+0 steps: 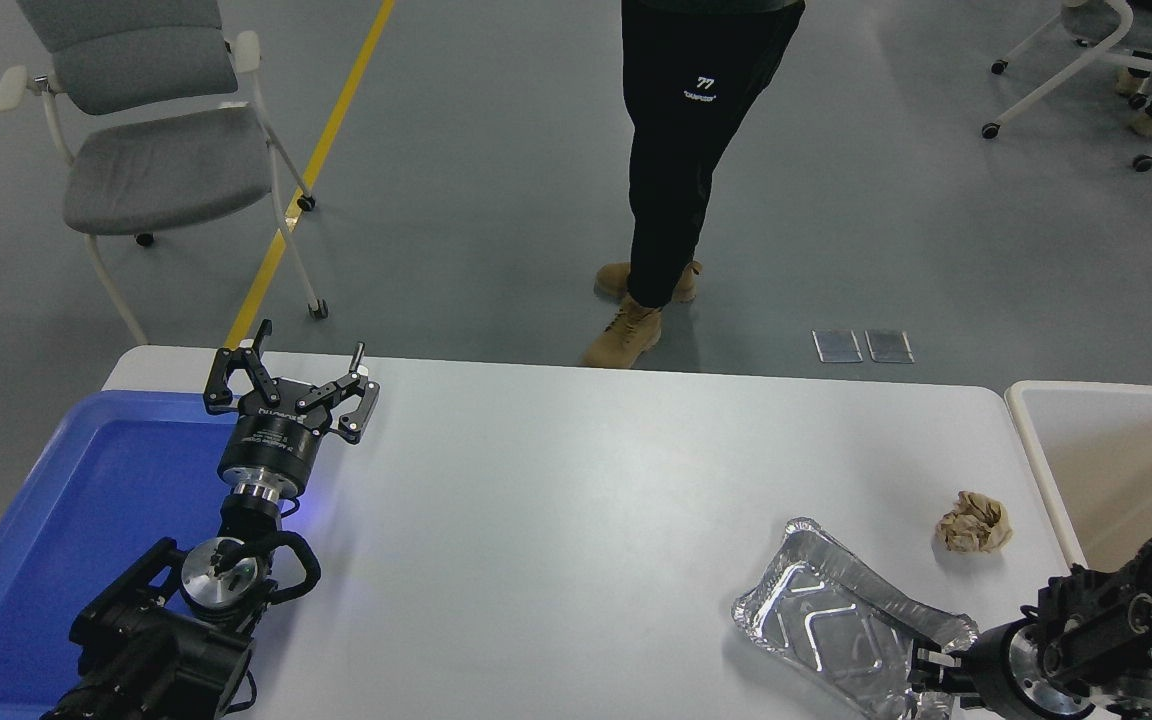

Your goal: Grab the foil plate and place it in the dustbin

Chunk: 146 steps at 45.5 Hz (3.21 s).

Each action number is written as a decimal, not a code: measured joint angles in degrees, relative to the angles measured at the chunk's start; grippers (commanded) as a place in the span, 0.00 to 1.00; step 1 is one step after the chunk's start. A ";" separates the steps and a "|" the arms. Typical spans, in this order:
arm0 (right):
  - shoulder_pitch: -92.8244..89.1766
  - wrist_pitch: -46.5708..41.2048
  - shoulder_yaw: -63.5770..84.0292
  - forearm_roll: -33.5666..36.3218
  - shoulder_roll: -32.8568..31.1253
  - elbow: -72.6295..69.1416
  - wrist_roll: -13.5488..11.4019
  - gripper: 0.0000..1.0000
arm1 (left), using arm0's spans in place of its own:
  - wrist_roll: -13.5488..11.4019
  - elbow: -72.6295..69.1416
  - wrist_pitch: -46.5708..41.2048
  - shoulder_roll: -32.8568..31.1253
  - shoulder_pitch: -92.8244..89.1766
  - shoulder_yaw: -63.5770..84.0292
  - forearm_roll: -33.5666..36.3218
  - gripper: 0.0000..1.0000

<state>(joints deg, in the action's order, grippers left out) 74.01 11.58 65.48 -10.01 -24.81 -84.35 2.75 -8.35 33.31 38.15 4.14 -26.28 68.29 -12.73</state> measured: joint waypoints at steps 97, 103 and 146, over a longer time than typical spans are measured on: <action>66.17 -38.50 30.31 -11.19 -29.68 8.77 2.10 0.00 | 0.00 0.01 0.00 0.03 0.00 0.00 0.08 0.99; 56.78 -33.34 25.07 -7.06 -34.96 17.67 1.91 0.00 | 0.00 0.00 0.00 0.03 0.00 0.00 0.07 0.99; -38.36 -7.85 -50.03 17.18 -14.35 72.80 -0.26 0.00 | 0.00 0.00 0.00 0.04 0.00 0.02 -0.02 0.99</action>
<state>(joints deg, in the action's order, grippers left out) 35.65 3.72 15.45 7.17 -39.16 -11.55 2.49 -8.35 33.31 38.14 4.18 -26.28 68.31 -12.75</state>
